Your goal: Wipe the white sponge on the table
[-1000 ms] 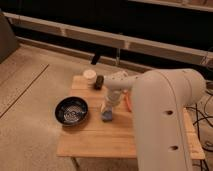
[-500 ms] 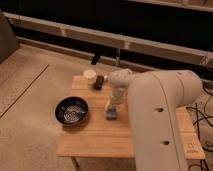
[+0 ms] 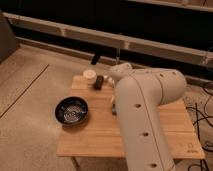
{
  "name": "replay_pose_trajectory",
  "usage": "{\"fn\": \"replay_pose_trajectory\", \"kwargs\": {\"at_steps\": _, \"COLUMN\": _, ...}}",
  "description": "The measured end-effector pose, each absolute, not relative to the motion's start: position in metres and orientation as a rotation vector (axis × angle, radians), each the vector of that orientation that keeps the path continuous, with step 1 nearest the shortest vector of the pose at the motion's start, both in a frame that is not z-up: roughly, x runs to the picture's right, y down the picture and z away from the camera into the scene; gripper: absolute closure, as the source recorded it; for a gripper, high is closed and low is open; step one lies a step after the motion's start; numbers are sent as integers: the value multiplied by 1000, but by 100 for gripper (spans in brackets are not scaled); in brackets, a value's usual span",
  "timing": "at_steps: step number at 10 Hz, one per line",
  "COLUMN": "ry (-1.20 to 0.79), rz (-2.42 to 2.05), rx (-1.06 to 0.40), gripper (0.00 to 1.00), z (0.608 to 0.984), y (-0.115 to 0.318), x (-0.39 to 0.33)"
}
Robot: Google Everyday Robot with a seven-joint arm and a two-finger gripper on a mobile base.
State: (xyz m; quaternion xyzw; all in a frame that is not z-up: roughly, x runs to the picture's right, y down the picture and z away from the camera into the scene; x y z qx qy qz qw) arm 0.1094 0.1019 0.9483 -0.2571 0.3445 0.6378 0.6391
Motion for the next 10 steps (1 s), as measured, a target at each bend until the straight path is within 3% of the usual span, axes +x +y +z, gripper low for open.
{"fn": "replay_pose_trajectory", "kwargs": {"at_steps": 5, "ry": 703, "rz": 1290, "rx": -490, "gripper": 81, "z": 970, "y": 46, "x": 54}}
{"fn": "replay_pose_trajectory", "kwargs": {"at_steps": 10, "ry": 647, "rz": 1215, "rx": -503, "gripper": 81, "z": 976, "y": 38, "x": 12}}
